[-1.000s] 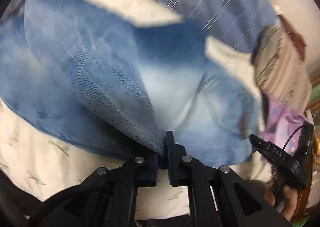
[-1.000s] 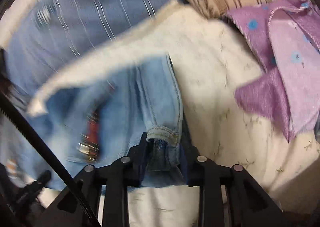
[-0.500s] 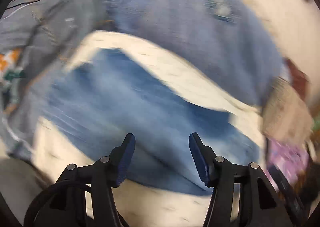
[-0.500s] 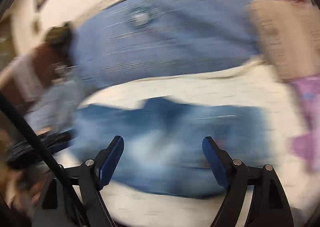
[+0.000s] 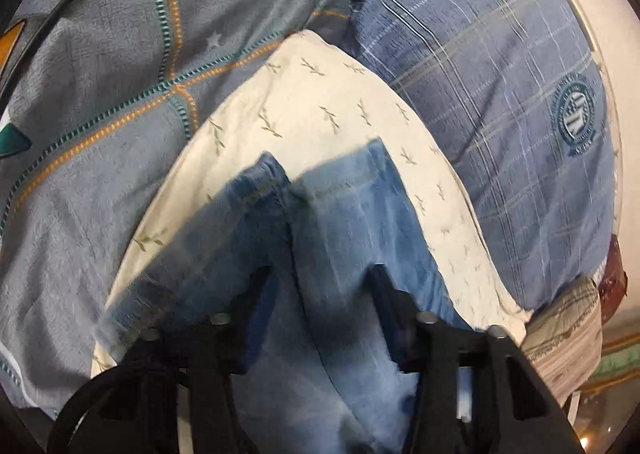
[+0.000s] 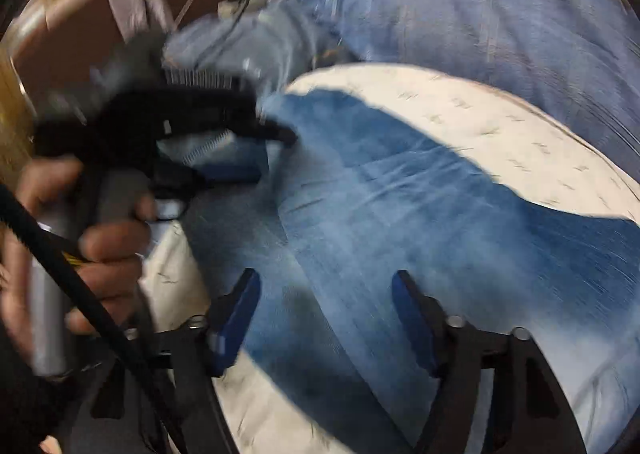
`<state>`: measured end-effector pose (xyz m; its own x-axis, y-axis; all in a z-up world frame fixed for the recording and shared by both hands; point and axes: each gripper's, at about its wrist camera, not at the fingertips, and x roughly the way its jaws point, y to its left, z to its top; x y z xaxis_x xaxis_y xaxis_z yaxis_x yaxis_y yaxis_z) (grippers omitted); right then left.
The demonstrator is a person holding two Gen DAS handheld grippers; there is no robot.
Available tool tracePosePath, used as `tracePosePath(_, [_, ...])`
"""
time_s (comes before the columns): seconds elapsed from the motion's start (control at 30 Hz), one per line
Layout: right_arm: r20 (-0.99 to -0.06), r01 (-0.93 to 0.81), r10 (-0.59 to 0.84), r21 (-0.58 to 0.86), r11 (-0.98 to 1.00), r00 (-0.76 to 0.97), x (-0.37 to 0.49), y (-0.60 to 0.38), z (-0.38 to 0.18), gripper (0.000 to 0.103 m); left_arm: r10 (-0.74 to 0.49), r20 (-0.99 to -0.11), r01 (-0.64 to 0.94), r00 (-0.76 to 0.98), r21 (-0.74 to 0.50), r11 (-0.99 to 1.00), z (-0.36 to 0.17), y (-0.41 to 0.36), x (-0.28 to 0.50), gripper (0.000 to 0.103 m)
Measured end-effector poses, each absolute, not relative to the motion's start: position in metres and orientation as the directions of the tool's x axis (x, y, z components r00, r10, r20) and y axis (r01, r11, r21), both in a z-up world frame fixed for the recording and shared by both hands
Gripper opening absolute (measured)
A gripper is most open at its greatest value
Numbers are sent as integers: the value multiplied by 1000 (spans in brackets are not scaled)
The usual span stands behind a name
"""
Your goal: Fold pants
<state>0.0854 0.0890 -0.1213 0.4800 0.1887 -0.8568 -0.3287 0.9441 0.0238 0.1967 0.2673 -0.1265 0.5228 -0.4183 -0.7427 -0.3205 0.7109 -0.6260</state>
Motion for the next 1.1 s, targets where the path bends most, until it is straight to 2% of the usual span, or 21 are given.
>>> tracePosePath(0.03, [-865,-330,157,-10,944,476,89,96,-129,53,-406,-752,-323,519,-613,722,-128,266,196,22])
tracePosePath(0.07, [-871,-327,112,-58,943,477,90,101,-136,35,-407,-753,-318,517,-611,725,-130,265,201,15])
tracePosePath(0.1, [-867,-315,65,-109,943,495,89,105,-141,22,-416,-744,-305,523,-619,724,-129,264,200,4])
tracePosePath(0.13, [-863,-316,69,-108,943,500,87,107,-141,15,-420,-725,-288,545,-633,718,-123,264,197,2])
tracePosePath(0.17, [-863,-314,93,-80,946,497,84,106,-139,3,-424,-703,-265,571,-647,715,-115,264,194,2])
tracePosePath(0.3, [-812,-305,155,-30,952,563,61,103,-94,2,-418,-601,-125,682,-658,742,-72,260,163,1])
tracePosePath(0.37, [-805,-307,213,40,951,554,49,96,-74,2,-385,-615,-140,688,-633,761,-58,261,141,1])
tracePosePath(0.47, [-800,-348,292,112,931,524,36,95,-67,2,-293,-696,-225,655,-550,804,-62,264,116,2])
tracePosePath(0.57, [-846,-370,292,122,921,446,39,103,-101,2,-233,-789,-340,568,-483,807,-100,266,109,4])
tracePosePath(0.63, [-870,-362,273,120,924,410,40,107,-125,2,-238,-827,-377,509,-462,803,-118,264,112,3])
tracePosePath(0.7, [-880,-340,256,117,933,401,34,107,-137,2,-212,-778,-351,591,-485,801,-99,264,104,3])
tracePosePath(0.77, [-864,-334,279,139,932,420,27,106,-127,2,-75,-774,-373,629,-385,844,-83,258,97,3])
tracePosePath(0.8, [-854,-332,280,135,933,438,22,106,-119,2,-44,-784,-397,619,-361,844,-84,256,98,2])
tracePosePath(0.9, [-867,-330,256,114,937,428,16,107,-122,2,-85,-838,-434,539,-363,824,-104,256,104,2])
tracePosePath(0.97, [-889,-316,240,115,942,391,31,106,-142,3,-81,-830,-427,552,-365,827,-103,257,108,2])
tracePosePath(1.0, [-887,-302,252,137,943,386,30,103,-145,6,-78,-811,-406,580,-371,835,-97,255,108,4])
tracePosePath(1.03, [-879,-299,274,160,941,391,31,102,-141,10,-78,-786,-374,613,-376,848,-91,250,105,10])
tracePosePath(1.07, [-874,-296,292,181,938,389,31,101,-137,25,-74,-768,-351,636,-374,858,-83,246,106,15])
tracePosePath(1.1, [-858,-290,325,218,932,398,26,96,-125,45,-71,-744,-323,665,-371,871,-78,241,101,27])
